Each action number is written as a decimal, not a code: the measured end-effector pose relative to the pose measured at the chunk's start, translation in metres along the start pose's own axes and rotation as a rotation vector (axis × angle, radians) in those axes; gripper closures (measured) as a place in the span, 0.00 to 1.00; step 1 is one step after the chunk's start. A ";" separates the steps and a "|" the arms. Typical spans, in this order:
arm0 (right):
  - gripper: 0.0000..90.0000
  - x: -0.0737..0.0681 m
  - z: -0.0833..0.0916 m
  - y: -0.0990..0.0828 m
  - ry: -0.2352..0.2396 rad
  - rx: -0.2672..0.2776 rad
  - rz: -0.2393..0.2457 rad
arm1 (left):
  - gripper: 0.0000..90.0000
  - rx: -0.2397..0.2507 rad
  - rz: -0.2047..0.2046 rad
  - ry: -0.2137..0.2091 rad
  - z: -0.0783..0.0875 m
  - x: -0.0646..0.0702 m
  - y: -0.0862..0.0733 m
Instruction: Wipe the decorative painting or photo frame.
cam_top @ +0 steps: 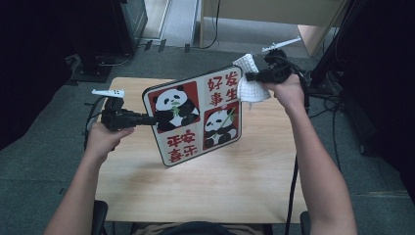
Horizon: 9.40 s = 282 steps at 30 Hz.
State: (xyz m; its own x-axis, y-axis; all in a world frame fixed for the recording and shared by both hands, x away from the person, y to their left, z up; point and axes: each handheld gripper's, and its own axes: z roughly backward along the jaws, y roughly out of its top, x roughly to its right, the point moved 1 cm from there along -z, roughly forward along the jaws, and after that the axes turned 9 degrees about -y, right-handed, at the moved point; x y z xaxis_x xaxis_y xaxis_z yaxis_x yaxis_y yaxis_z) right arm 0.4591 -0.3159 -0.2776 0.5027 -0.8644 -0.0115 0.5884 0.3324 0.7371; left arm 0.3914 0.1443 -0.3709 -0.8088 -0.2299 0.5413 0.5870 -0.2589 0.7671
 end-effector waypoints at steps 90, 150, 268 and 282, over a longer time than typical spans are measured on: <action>0.86 -0.005 -0.075 -0.145 0.065 -0.111 -0.112 | 0.84 -0.003 -0.014 0.010 -0.003 0.001 -0.001; 0.85 0.056 -0.110 -0.193 -0.163 -0.206 -0.216 | 0.84 0.003 -0.009 0.029 -0.002 0.004 -0.004; 0.48 0.041 -0.076 -0.180 -0.139 -0.106 -0.199 | 0.42 0.050 -0.024 0.218 0.010 -0.028 -0.018; 0.48 0.041 -0.077 -0.179 -0.136 -0.103 -0.193 | 0.42 0.058 0.001 0.284 0.030 -0.041 -0.029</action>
State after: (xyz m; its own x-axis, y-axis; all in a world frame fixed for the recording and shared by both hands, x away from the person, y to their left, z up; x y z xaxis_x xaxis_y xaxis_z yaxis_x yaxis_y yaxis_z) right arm 0.4234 -0.3814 -0.4620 0.2893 -0.9560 -0.0495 0.7304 0.1870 0.6569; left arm 0.4061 0.1894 -0.4047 -0.7605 -0.4861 0.4305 0.5783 -0.2058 0.7894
